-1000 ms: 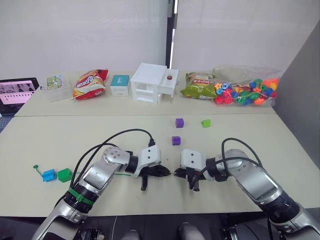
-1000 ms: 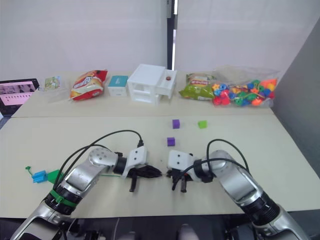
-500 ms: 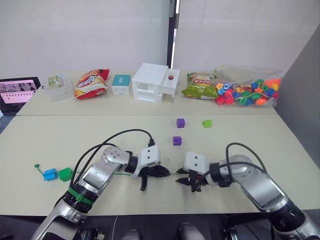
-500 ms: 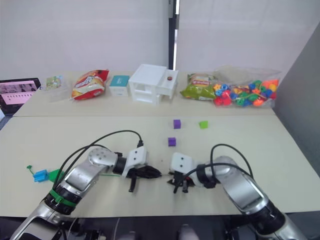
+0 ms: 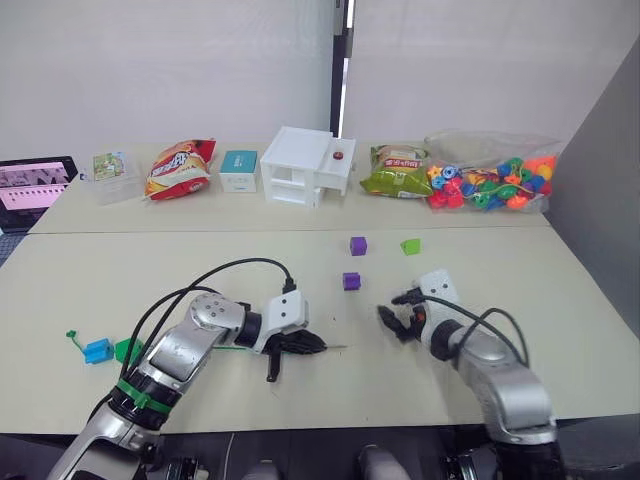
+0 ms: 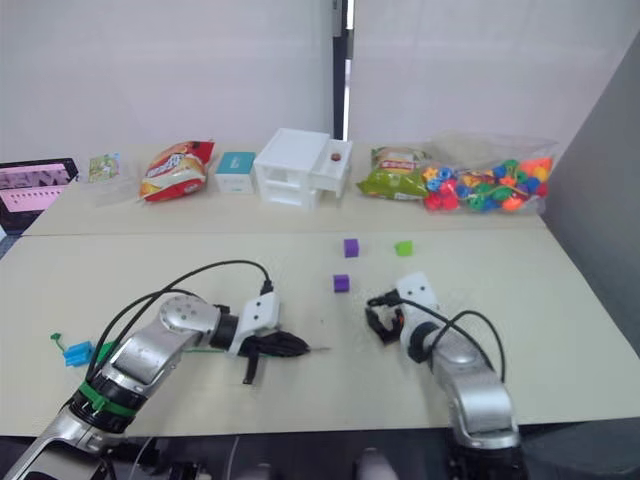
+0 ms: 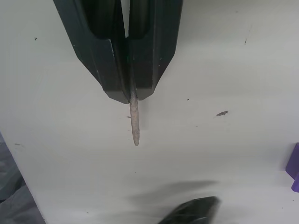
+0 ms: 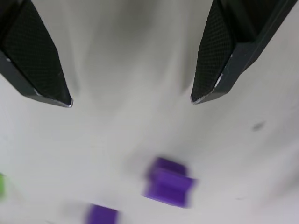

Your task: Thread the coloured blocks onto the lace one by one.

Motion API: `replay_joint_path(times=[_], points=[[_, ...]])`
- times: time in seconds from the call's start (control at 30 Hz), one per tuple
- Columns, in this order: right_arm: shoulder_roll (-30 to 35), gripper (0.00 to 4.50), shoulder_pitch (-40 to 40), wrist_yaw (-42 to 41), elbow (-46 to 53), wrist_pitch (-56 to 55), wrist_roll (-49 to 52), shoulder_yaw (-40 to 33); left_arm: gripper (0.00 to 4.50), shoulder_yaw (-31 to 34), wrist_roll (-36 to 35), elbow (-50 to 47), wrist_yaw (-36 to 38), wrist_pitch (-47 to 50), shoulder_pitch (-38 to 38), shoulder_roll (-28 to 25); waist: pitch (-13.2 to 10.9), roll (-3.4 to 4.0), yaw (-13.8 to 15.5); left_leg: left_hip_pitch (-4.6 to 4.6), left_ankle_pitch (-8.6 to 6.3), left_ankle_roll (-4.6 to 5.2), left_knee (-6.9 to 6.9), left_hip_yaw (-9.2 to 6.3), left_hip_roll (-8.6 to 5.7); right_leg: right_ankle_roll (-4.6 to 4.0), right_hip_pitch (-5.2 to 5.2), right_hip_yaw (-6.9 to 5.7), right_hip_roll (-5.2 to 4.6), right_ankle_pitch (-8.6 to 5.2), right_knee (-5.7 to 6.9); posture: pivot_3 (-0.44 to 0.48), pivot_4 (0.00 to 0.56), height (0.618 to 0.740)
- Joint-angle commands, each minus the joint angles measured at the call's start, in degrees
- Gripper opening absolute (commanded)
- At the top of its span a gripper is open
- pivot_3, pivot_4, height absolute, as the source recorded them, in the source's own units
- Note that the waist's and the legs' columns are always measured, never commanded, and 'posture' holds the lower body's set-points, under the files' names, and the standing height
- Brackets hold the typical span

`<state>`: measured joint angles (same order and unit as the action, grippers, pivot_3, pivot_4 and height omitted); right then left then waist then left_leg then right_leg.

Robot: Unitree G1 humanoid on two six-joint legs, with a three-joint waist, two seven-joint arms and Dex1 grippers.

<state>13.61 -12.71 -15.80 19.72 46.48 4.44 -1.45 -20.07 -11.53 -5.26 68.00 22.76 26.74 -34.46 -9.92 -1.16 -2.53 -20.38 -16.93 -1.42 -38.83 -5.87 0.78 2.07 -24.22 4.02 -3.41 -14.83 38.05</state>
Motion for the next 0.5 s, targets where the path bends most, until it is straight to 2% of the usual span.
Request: replay_joint_path(times=[0.03,0.17,0.5], points=[[-2.42,4.34,-3.3,6.15,-5.25,-8.5,-2.4,-1.84,0.0,1.61,-1.27,-2.96,-0.53,0.95,-0.32,-0.34,0.0,0.0,0.0,0.01,0.0,0.0,-0.01,0.0,0.0,0.0,0.01,0.0,0.0,0.0,0.0,0.0,0.15,0.74],[-3.31,4.34,-11.04,9.93,-20.3,-18.11,-3.24,-3.76,0.0,2.04,-1.34,-4.02,-1.02,1.8,-0.96,-0.39,0.0,0.01,-0.14,0.02,0.0,0.0,0.01,0.04,0.0,0.0,0.01,0.02,-0.01,0.0,-0.02,0.0,0.15,0.74],[0.37,4.34,-36.57,9.5,-67.06,-38.74,-2.34,-7.26,0.0,2.77,-1.48,-5.88,-2.36,3.51,-1.89,-0.34,-0.02,0.04,-1.49,0.05,0.0,0.0,0.09,0.06,0.0,-0.02,0.0,0.06,-0.01,0.01,0.0,0.0,0.15,0.74]])
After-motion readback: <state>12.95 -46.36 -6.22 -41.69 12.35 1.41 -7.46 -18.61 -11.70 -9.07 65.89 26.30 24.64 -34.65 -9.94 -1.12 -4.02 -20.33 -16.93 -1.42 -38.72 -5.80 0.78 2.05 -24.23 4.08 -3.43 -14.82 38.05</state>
